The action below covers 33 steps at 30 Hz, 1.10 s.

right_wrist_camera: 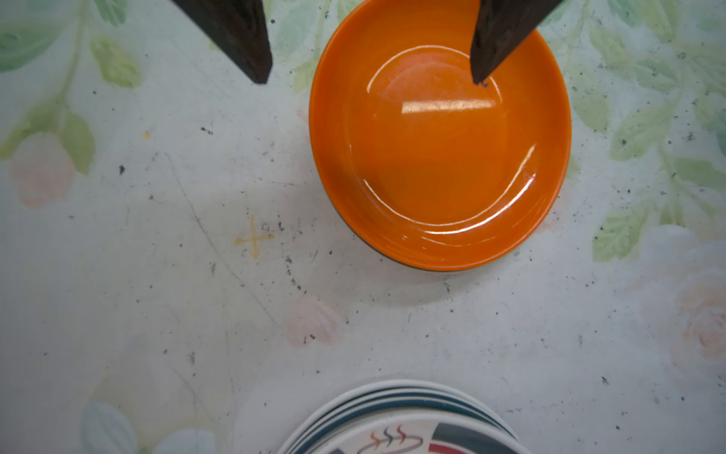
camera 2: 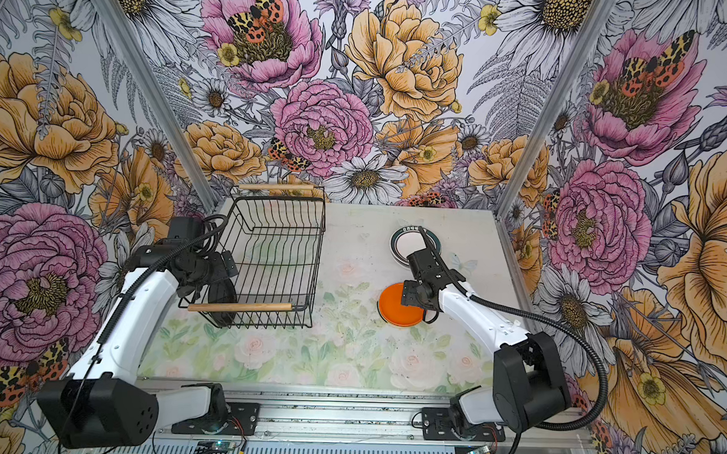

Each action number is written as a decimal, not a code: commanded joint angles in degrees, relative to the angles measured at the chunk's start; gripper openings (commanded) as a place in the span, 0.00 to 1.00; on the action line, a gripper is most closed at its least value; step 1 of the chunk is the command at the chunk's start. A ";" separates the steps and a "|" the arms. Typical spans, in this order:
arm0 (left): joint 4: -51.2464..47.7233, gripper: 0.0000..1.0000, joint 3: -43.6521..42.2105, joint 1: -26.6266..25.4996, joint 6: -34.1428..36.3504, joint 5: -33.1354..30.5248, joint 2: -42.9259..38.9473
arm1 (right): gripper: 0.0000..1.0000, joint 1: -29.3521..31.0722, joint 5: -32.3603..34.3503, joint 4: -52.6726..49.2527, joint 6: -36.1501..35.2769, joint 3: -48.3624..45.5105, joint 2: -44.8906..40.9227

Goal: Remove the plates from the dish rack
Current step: 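Lower the orange plate flat onto the blue-patterned stack with the right gripper, then open the right gripper and rise while the left gripper grasps the dark plate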

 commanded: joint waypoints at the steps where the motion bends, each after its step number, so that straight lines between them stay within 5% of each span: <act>1: -1.79 0.98 1.97 0.51 2.81 -2.10 2.35 | 0.96 -0.34 0.37 -0.05 -1.42 2.25 -1.85; 11: -2.20 0.97 3.07 0.52 4.74 -2.34 5.36 | 1.00 -3.34 -1.46 0.13 -3.65 3.90 -2.77; 33: -1.94 0.65 3.88 0.33 5.07 -5.80 14.87 | 1.00 -8.47 -5.21 1.69 -6.04 6.47 0.26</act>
